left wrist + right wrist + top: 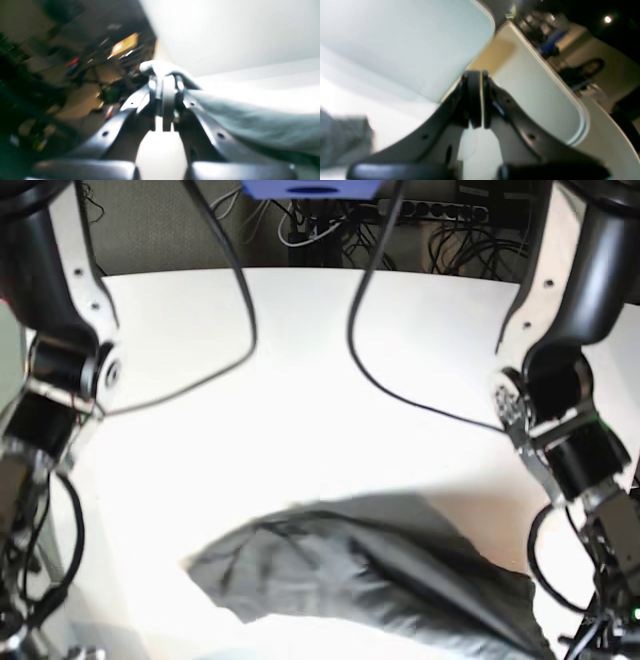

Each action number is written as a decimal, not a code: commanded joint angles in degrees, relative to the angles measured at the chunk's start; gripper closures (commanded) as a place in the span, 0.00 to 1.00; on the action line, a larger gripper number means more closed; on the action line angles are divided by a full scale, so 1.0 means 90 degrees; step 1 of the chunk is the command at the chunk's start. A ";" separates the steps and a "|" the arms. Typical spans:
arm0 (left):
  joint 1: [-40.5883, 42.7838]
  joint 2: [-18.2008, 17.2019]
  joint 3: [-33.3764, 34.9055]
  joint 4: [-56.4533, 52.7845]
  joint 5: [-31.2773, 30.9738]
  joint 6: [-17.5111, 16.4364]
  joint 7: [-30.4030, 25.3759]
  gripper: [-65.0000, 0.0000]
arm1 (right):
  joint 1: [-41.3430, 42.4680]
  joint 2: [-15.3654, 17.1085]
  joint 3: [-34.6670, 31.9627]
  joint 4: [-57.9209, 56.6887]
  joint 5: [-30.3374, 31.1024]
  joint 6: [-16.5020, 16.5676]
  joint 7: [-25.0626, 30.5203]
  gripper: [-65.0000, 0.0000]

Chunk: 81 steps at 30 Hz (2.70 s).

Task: Layout the t-shirt on the table in an organized manner, then fold the t-shirt properly
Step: 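Lift the shirt with both grippers and fling it across the table, then drag the shirt with the right gripper while the left gripper holds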

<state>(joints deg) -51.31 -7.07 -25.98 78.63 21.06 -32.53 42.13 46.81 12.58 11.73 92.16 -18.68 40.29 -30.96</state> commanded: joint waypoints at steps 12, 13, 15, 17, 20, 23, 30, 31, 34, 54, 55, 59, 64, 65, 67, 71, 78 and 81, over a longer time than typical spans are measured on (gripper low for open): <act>0.2668 -0.0079 0.0293 0.1827 -0.0127 0.0015 -0.0144 1.00 | -0.3018 -0.1168 -0.0292 0.1535 0.0068 -0.0033 -0.1449 1.00; 0.2883 -0.0079 0.0273 0.1915 -0.0127 0.0015 -0.0144 1.00 | -0.3125 -0.1276 -0.0390 0.1526 0.0058 -0.0033 -0.1527 1.00; 0.3225 -0.0089 0.0264 0.2140 -0.0127 0.0015 -0.0134 1.00 | -0.3184 -0.1383 -0.0605 0.1526 0.0058 -0.0033 -0.1664 1.00; 0.3625 -0.0137 0.0264 0.2355 -0.0118 0.0015 -0.0134 1.00 | -0.3135 -0.1412 -0.0878 0.1340 0.0058 -0.0033 -0.1840 0.99; 0.4123 -0.0118 0.0254 0.2667 -0.0118 0.0015 -0.0134 1.00 | -0.2822 -0.1451 -0.1435 0.0910 0.0068 -0.0033 -0.1976 0.88; 0.4700 -0.0079 0.0156 0.3000 -0.0118 0.0015 -0.0134 1.00 | -0.2519 -0.1588 -0.1757 0.0334 0.0087 -0.0033 -0.1986 0.75; 0.5872 -0.0001 0.0039 0.3488 -0.0127 -0.0043 -0.0173 1.00 | -0.1591 -0.2037 -0.1777 -0.1395 0.0087 -0.0033 -0.1644 0.56; 0.6058 -0.0020 0.0010 0.3576 -0.0127 -0.0043 -0.0173 1.00 | -0.1513 -0.2077 -0.1777 -0.1610 0.0087 -0.0033 -0.1576 0.55; 0.6448 -0.0186 -0.0430 0.3674 -0.0147 -0.0053 -0.0183 1.00 | -0.1298 -0.2213 -0.1777 -0.2255 0.0087 -0.0033 -0.1156 0.54; 0.6878 -0.0518 -0.3341 0.3830 -0.1143 -0.0830 -0.0114 1.00 | -0.2090 -0.2398 -0.2402 -0.2606 0.0087 -0.0033 -0.0521 0.54; 0.6878 -0.0470 -0.3351 0.3830 -0.1143 -0.0830 -0.0114 1.00 | -0.2148 -0.2398 -0.2529 -0.2606 0.0087 -0.0033 -0.0521 0.52; 0.6927 -0.0411 -0.3360 0.3820 -0.1143 -0.0830 -0.0114 1.00 | -0.2178 -0.2398 -0.2832 -0.2606 0.0097 -0.0033 -0.0150 0.43; 0.7200 -0.0470 -0.3438 0.3566 -0.1212 -0.0830 0.0022 1.00 | -0.2178 -0.2398 -0.2812 -0.2606 0.0097 -0.0033 0.0046 0.35; 0.7230 -0.0470 -0.3438 0.3537 -0.1212 -0.0830 0.0013 1.00 | -0.2178 -0.2398 -0.2812 -0.2606 0.0097 -0.0033 0.0055 0.35; 0.7230 -0.0587 -0.3487 0.3517 -0.1192 -0.0830 0.0052 1.00 | -0.2187 -0.2398 -0.2812 -0.2606 0.0097 -0.0033 0.0055 0.35; 0.7112 -0.0684 -0.4044 0.3517 -0.1212 -0.0830 0.0061 1.00 | -0.2187 -0.2398 -0.2812 -0.2606 0.0097 -0.0033 0.0055 0.35; 0.6732 -0.0909 -0.4679 0.3341 -0.1202 -0.0830 0.0325 1.00 | -0.2207 -0.2398 -0.2851 -0.2606 0.0097 -0.0033 0.0055 0.35; 0.6732 -0.0890 -0.4659 0.3263 -0.1212 -0.0830 0.0384 1.00 | -0.2334 -0.2398 -0.2890 -0.2597 0.0234 -0.0033 0.0065 0.35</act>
<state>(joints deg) 9.69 -13.63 -67.75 106.96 10.41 -40.56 46.74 24.62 -8.40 -14.04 67.77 -17.41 40.25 -31.64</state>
